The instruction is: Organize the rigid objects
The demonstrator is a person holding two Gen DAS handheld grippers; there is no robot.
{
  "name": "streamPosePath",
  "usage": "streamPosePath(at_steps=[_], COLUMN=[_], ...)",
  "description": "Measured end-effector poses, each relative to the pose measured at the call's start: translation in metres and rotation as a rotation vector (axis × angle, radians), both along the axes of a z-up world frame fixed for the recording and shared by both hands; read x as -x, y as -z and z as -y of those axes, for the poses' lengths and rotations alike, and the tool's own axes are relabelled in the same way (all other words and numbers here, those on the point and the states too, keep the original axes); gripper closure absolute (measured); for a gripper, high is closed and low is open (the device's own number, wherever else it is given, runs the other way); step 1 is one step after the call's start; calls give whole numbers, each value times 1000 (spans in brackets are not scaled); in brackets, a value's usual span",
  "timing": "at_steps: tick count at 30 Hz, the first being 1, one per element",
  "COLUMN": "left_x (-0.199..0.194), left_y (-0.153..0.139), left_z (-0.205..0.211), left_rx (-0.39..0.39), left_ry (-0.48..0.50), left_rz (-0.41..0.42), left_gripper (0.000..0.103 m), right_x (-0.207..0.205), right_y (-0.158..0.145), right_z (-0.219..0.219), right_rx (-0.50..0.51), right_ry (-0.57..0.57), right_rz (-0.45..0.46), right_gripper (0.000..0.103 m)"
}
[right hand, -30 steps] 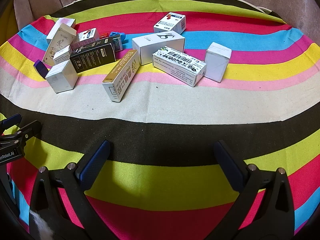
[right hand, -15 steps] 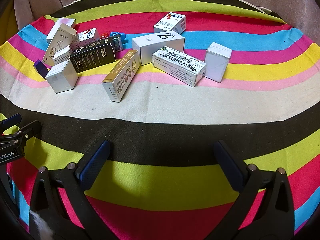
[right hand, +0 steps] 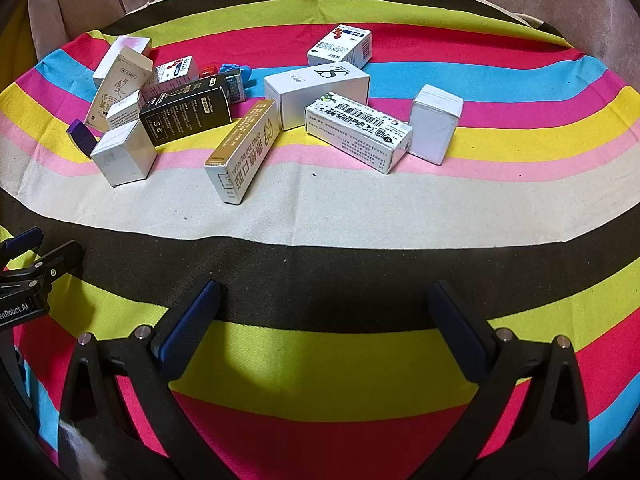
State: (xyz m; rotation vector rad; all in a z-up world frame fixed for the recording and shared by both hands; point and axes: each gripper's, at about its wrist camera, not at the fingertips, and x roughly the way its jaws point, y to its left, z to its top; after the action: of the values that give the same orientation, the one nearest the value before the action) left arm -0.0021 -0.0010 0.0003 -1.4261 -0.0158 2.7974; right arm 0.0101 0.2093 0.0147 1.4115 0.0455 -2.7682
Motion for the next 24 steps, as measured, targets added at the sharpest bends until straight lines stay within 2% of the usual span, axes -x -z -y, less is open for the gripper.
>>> streamPosePath(at_steps=[24], left_x=[1], left_y=[1], left_z=[0], left_rx=[-1], left_ry=[-10], left_rz=[0], left_gripper=[0], right_x=[-2], right_y=[0], right_z=[1], right_rx=[-3], right_ry=[17], right_rz=[-1], right_gripper=[0])
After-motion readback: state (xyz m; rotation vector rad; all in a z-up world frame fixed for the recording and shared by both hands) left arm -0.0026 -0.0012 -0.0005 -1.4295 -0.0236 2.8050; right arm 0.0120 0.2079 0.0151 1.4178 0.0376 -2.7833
